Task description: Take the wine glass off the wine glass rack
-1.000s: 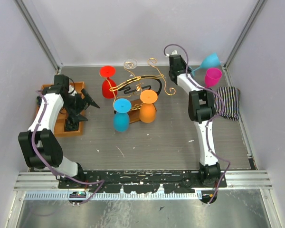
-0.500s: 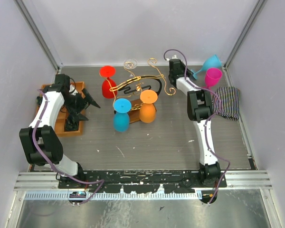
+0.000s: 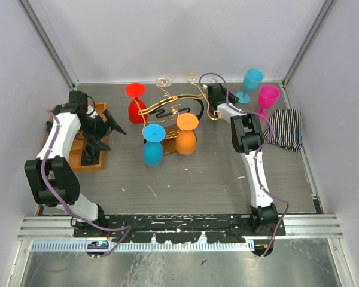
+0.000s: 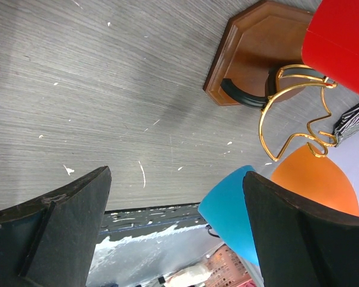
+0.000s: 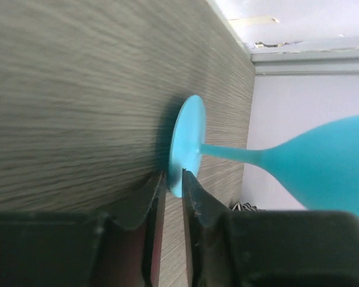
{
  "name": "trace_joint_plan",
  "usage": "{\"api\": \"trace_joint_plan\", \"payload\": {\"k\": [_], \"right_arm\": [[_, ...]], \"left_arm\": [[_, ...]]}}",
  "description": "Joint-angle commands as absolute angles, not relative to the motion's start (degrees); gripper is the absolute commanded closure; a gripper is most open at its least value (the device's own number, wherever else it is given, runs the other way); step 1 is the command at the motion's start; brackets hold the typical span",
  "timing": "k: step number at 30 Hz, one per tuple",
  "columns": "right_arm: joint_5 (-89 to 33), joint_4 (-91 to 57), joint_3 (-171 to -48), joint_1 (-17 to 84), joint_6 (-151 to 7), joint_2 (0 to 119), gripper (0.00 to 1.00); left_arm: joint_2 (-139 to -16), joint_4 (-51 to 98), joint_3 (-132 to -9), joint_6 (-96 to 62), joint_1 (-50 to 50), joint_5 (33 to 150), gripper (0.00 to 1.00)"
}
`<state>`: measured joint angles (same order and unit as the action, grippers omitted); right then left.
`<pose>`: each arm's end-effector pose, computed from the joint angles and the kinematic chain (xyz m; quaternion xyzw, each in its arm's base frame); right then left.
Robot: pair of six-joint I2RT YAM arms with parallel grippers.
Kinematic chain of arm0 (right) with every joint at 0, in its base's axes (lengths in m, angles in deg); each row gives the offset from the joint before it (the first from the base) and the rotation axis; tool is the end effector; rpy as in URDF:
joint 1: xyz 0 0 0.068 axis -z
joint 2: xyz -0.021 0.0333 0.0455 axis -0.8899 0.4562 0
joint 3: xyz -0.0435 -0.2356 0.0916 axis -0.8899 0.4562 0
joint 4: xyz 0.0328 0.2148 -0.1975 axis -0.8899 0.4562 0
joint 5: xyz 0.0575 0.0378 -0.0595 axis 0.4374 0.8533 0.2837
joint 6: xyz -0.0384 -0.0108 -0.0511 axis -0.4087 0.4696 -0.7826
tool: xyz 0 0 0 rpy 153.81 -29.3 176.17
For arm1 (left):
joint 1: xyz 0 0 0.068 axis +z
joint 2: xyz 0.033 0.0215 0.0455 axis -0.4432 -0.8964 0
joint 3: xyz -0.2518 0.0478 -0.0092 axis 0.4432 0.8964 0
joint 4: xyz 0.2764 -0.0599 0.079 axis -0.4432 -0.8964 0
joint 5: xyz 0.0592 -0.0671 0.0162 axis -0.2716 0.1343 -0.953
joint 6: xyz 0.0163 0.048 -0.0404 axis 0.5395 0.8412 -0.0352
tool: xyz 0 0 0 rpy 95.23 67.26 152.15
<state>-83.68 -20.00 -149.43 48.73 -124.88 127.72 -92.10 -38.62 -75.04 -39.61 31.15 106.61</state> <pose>0.5804 0.1071 0.0750 -0.2266 0.7898 -0.4659 0.3284 0.3404 0.0088 0.2402 -0.2985 0.9224 -0.2294 0.0863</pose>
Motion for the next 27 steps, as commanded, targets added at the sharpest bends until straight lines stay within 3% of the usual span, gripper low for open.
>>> {"api": "trace_joint_plan", "payload": {"k": [1, 9, 17, 27], "right_arm": [[-82.84, -17.97, -148.92, 47.55, -124.54, 128.42, 0.70], [-79.29, -8.22, -150.28, 46.49, -119.03, 127.41, 0.42], [-63.99, 9.54, -150.29, 46.25, -106.11, 122.98, 0.32], [-43.80, 26.43, -153.86, 46.37, -97.04, 118.64, 0.10]], "left_arm": [[-92.71, -39.24, -75.98, -38.54, 31.41, 107.06, 0.02], [-92.78, -39.23, -76.01, -38.60, 31.57, 107.57, 0.02], [-92.01, -39.13, -75.53, -38.16, 31.57, 105.81, 0.02], [-89.39, -39.96, -74.66, -37.85, 31.88, 102.98, 0.02]]}}
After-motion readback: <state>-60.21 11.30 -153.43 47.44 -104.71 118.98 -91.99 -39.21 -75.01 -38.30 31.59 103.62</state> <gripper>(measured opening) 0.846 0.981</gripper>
